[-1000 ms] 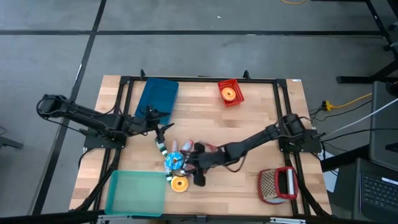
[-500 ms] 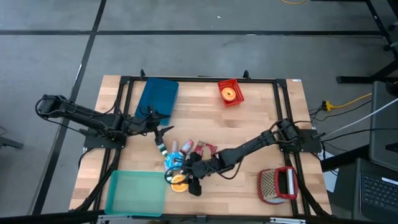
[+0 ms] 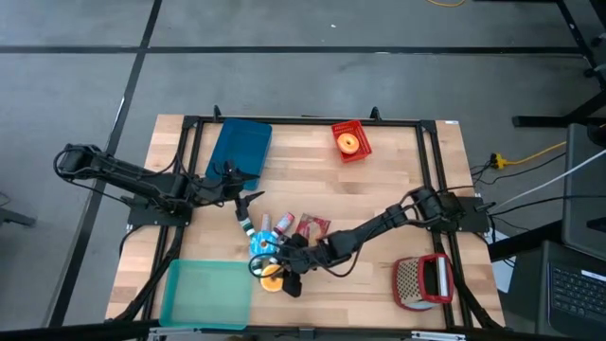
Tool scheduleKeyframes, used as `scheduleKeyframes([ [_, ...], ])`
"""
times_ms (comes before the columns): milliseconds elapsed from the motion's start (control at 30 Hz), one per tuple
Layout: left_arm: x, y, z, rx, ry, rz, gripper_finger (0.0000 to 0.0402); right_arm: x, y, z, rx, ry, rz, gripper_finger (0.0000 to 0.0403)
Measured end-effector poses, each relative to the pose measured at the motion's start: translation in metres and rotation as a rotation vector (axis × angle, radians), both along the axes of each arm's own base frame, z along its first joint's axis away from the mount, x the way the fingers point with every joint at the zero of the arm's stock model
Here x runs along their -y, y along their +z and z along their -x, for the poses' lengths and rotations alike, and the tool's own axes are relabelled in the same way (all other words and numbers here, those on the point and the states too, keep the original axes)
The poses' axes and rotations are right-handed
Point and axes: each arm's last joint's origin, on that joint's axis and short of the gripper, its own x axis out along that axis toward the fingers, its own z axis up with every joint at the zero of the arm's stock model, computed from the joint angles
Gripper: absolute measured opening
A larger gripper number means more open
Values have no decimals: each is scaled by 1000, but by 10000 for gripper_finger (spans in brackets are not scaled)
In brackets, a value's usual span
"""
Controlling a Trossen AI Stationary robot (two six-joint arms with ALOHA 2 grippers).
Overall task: Pick & Place Food Item
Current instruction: Put the orange donut into the red bin
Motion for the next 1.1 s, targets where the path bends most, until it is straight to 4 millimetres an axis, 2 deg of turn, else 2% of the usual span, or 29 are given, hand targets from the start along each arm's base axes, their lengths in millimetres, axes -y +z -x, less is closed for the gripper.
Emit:
scheduleKeyframes([
  [100,0,0,0,0,1,0,235,2,-3,0,-9,-32,14,195],
  [200,0,0,0,0,1,0,235,3,-3,0,-2,-51,30,166],
  [400,0,0,0,3,3,6,235,6,0,-4,14,-33,28,30],
  [433,0,0,0,3,4,6,235,6,0,-4,16,-24,33,17],
  [567,0,0,0,2,3,6,235,5,6,-5,43,-7,14,20],
  [667,0,0,0,2,3,6,235,5,21,-5,83,9,0,10],
  [867,0,0,0,0,2,7,235,6,69,1,193,47,36,7],
  [967,0,0,0,0,2,7,235,13,98,11,214,22,140,6],
  [1100,0,0,0,5,-10,14,235,37,131,29,163,-103,359,6],
])
